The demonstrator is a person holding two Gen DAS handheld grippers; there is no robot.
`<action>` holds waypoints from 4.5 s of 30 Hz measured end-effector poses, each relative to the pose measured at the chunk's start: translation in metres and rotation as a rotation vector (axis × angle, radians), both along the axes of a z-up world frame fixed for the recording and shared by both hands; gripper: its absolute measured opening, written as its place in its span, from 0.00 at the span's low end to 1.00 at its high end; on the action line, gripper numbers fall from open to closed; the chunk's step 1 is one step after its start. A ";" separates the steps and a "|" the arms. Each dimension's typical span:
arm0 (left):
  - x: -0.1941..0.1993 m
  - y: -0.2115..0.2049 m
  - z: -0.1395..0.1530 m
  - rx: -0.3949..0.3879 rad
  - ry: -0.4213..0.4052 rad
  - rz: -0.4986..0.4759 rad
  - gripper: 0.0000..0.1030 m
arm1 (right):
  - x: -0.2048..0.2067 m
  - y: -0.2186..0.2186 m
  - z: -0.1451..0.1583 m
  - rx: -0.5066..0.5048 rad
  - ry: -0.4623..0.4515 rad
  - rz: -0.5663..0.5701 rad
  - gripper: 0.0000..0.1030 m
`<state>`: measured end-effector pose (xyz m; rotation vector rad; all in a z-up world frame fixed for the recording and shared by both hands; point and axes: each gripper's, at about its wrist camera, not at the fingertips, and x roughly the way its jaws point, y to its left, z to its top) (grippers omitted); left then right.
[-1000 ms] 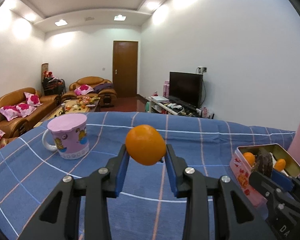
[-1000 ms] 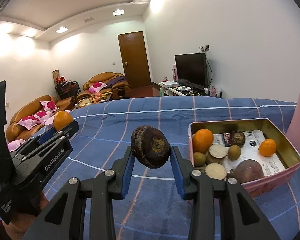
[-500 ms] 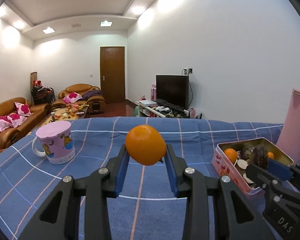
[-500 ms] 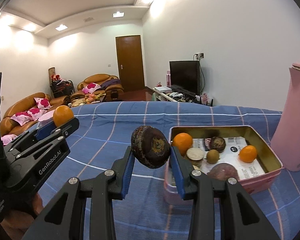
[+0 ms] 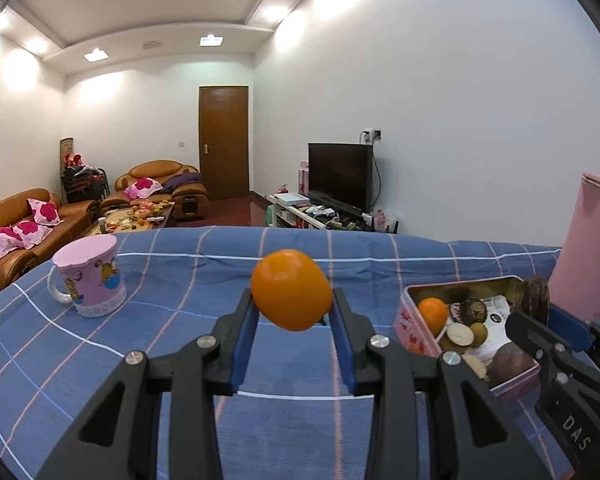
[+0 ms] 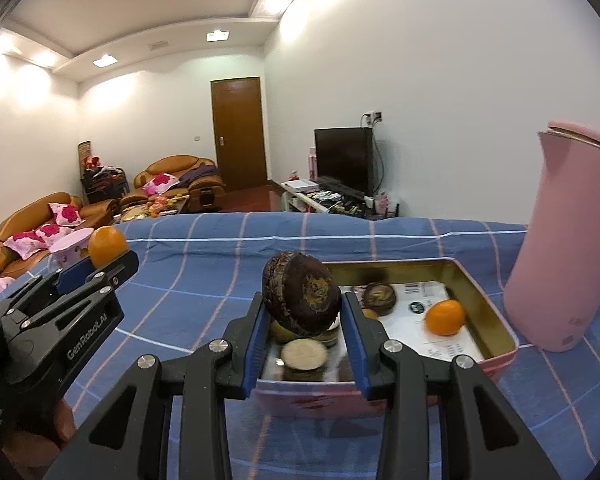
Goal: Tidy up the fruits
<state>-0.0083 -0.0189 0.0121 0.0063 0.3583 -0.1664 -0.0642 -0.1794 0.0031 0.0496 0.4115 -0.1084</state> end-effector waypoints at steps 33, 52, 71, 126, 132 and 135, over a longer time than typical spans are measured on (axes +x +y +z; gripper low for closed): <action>0.000 -0.107 0.004 0.027 -0.004 -0.168 0.37 | 0.013 -0.092 0.008 -0.058 -0.015 -0.220 0.38; 0.047 -0.145 -0.006 0.017 0.168 -0.202 0.37 | 0.045 -0.102 0.007 -0.098 0.054 -0.216 0.38; 0.060 -0.151 -0.014 0.015 0.273 -0.172 0.38 | 0.085 -0.118 -0.023 0.118 0.254 0.055 0.38; -0.039 -0.087 0.006 0.014 -0.062 0.017 1.00 | -0.052 -0.086 0.023 -0.066 -0.258 -0.219 0.82; -0.038 -0.087 0.006 0.017 -0.058 0.015 1.00 | -0.054 -0.085 0.023 -0.067 -0.264 -0.227 0.83; -0.038 -0.087 0.006 0.015 -0.062 0.016 1.00 | -0.053 -0.085 0.024 -0.066 -0.262 -0.226 0.83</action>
